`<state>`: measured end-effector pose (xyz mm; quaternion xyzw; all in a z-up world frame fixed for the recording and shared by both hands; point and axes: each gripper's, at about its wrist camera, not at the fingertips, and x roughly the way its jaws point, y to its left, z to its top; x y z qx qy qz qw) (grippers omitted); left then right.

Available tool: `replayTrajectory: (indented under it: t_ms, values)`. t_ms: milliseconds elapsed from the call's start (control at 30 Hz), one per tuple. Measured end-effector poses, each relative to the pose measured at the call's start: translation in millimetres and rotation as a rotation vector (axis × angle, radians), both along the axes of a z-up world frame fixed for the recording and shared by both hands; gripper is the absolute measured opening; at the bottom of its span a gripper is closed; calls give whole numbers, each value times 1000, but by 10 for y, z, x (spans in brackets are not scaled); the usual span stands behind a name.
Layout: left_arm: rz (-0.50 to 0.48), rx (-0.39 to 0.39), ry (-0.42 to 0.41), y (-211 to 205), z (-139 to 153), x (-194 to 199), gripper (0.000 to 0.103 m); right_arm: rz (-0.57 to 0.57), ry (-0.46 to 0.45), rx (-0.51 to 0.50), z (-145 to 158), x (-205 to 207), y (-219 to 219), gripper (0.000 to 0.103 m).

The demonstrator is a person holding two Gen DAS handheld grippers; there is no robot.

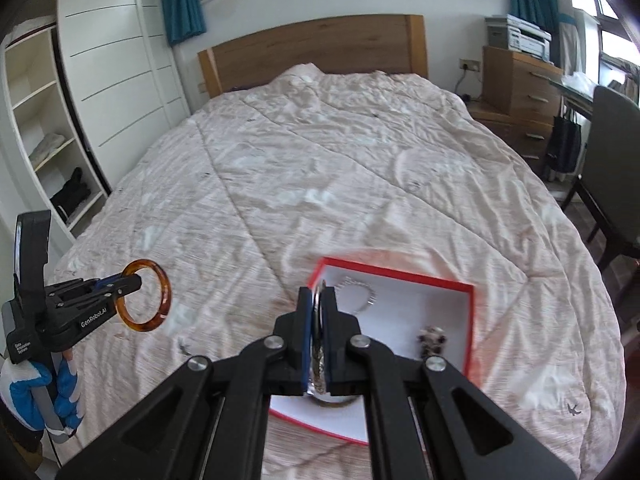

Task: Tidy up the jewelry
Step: 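Carry the amber and silver bangles over the red box with both grippers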

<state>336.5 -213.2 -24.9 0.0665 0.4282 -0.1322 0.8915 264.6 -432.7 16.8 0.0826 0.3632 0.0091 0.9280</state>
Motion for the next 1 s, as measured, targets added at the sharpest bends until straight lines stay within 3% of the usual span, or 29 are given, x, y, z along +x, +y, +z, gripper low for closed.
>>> replayTrajectory:
  t_ms: [300,500,1000]
  values:
    - [-132,54,53,-962,-439,43,10,-26,69,69,-582,126,-374,4]
    - [-191,91,66,-1317,-651,-5,10,-37,91,97,-845,234,-524,4]
    - [-196,173,13,-1492,-841,50,10,-105,119,122,-1137,214,-932,4]
